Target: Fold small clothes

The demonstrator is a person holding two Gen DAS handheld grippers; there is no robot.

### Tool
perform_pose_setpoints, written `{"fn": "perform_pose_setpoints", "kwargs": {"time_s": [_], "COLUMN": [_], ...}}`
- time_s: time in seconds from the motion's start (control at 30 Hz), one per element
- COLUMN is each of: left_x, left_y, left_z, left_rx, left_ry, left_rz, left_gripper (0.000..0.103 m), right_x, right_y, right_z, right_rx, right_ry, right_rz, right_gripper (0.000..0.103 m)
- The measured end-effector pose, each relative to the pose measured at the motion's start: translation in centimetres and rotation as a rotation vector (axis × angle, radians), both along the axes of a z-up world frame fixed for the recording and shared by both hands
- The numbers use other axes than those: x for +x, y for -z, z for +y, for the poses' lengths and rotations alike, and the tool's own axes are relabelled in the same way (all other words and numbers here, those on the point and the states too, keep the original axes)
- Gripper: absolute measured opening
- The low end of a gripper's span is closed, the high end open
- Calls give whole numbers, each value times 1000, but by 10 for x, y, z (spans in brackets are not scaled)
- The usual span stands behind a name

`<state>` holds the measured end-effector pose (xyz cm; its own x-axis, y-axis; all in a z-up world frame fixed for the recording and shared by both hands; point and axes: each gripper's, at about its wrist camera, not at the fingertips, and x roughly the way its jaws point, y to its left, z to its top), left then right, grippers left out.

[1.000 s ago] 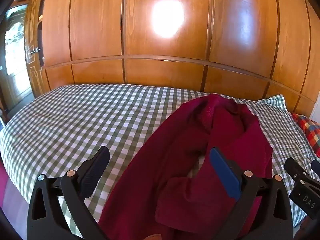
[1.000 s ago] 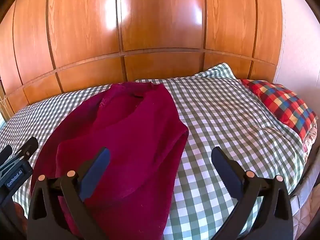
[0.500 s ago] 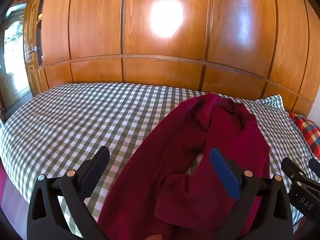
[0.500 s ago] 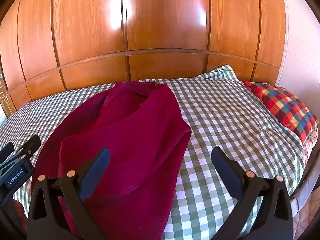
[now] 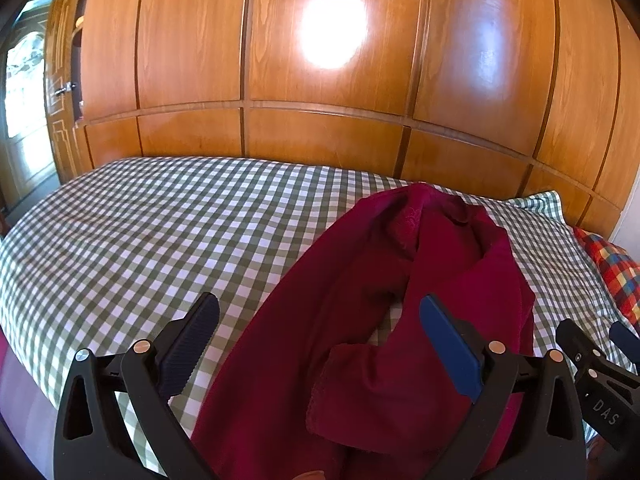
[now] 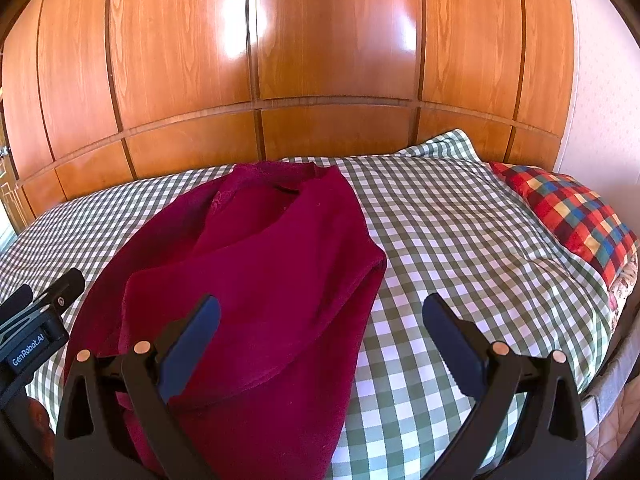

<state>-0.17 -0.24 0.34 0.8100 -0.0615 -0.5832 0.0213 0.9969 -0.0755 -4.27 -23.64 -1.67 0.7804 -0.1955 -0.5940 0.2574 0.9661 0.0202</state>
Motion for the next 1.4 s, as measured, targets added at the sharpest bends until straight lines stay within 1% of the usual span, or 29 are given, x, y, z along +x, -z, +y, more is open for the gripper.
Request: {"fn": "perform_pose_setpoints", "kwargs": {"time_s": [1.23, 1.33, 1.4], "left_x": [-2, -1, -1], "left_y": [1, 2, 5], "left_z": [7, 11, 18], "left_rx": [4, -17, -44], "left_ry": [6, 16, 24], "left_rz": [-1, 9, 15], "left_gripper": [99, 99, 99], "right_x": [2, 4, 5], "right_y": [5, 7, 9], "right_z": [6, 4, 3], "right_rx": [-10, 4, 13], "right_ry": [-30, -42, -48], "right_rz": [14, 24, 33], "right_gripper": [101, 101, 101]}}
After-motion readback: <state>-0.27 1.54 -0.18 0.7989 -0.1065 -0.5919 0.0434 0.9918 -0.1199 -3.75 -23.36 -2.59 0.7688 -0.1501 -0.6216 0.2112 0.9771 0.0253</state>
